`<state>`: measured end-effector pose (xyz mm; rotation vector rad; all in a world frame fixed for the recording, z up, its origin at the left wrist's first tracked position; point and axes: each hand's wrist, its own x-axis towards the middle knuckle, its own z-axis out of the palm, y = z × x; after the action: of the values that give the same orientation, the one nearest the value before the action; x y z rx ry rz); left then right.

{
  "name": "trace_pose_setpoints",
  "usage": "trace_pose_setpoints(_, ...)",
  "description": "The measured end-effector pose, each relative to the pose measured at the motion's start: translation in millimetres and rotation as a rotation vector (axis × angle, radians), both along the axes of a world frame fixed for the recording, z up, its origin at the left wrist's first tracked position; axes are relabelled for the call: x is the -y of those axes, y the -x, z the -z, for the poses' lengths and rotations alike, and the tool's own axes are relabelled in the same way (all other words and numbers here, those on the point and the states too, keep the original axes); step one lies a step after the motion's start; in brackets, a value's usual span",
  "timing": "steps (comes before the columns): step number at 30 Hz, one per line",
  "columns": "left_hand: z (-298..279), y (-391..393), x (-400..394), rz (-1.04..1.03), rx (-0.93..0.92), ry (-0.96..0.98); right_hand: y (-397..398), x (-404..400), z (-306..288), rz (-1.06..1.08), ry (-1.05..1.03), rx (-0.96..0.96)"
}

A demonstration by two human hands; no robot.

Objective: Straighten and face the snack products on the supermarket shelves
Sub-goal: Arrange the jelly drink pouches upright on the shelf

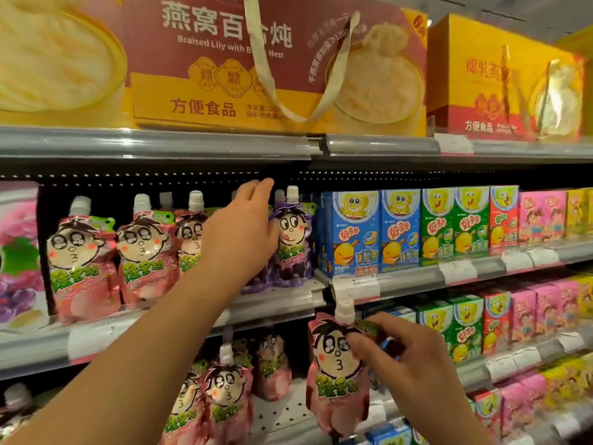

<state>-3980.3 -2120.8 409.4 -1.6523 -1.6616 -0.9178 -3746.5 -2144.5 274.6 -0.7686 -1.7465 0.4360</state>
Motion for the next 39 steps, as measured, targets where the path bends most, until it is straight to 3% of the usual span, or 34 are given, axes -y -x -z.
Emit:
trace_pose_setpoints(10, -9, -29, -25, 0.186, 0.204, 0.056, -24, -11, -4, -0.038, -0.002, -0.044)
trace_pose_setpoints(20, -31, -16, 46, 0.211, 0.113, -0.155, -9, -40, -42, -0.034, -0.1, -0.28)
trace_pose_setpoints(25, -20, 20, 91, 0.361, 0.267, 0.063, 12, -54, -81, 0.019, -0.245, -0.213)
trace_pose_setpoints(29, 38, 52, 89, 0.39, 0.34, 0.273, 38, -63, -103, -0.002, -0.3, 0.022)
trace_pose_setpoints(34, 82, 77, 75, 0.375, 0.331, 0.265, 57, -67, -123, -0.07, -0.279, 0.241)
trace_pose_setpoints(39, 97, 89, 73, 0.377, 0.247, 0.211, 54, -73, -138, -0.076, -0.199, 0.306)
